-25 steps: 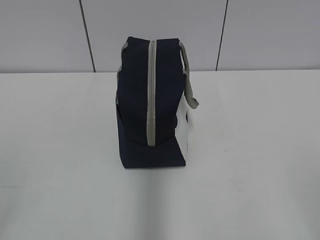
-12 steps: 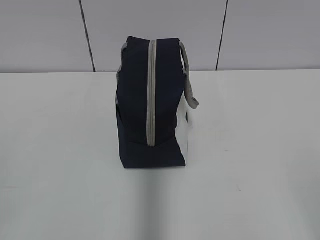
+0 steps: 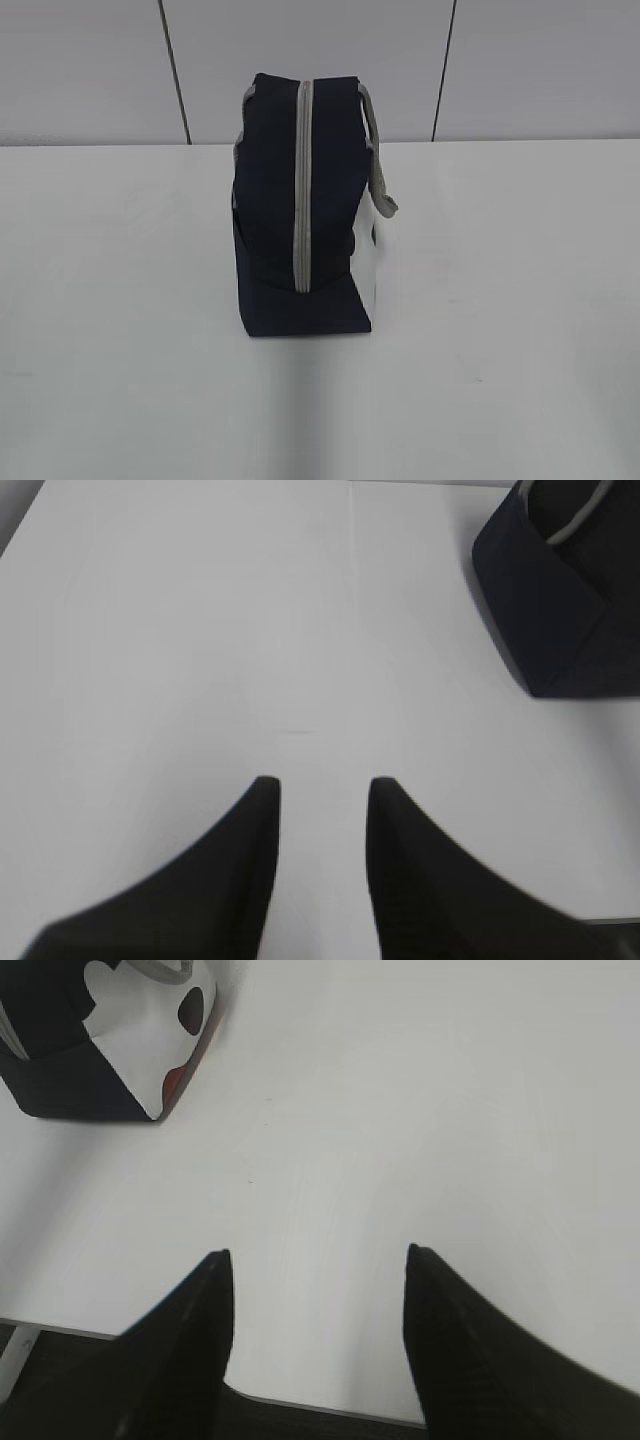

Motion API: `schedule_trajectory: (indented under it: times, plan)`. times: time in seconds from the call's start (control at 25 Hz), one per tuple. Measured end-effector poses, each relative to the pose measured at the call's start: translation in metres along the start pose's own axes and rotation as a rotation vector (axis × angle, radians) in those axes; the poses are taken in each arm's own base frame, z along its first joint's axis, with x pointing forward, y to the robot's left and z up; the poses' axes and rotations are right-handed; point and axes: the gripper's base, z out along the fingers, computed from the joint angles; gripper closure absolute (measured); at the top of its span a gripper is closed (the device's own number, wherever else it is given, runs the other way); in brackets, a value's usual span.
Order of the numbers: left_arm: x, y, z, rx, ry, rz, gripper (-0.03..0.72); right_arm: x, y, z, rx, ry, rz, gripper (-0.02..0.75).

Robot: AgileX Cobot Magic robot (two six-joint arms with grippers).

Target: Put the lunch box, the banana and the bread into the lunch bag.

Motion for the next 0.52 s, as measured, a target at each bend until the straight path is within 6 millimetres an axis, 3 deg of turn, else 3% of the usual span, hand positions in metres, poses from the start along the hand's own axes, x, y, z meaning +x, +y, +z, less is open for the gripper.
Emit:
schedule_trajectory:
  times: [0.52]
  plan:
    - [0.0000, 0.0000, 0.0000, 0.000, 0.000, 0.000, 0.453, 0.0000, 0.0000, 0.0000, 0.000, 0.000, 0.002, 0.333]
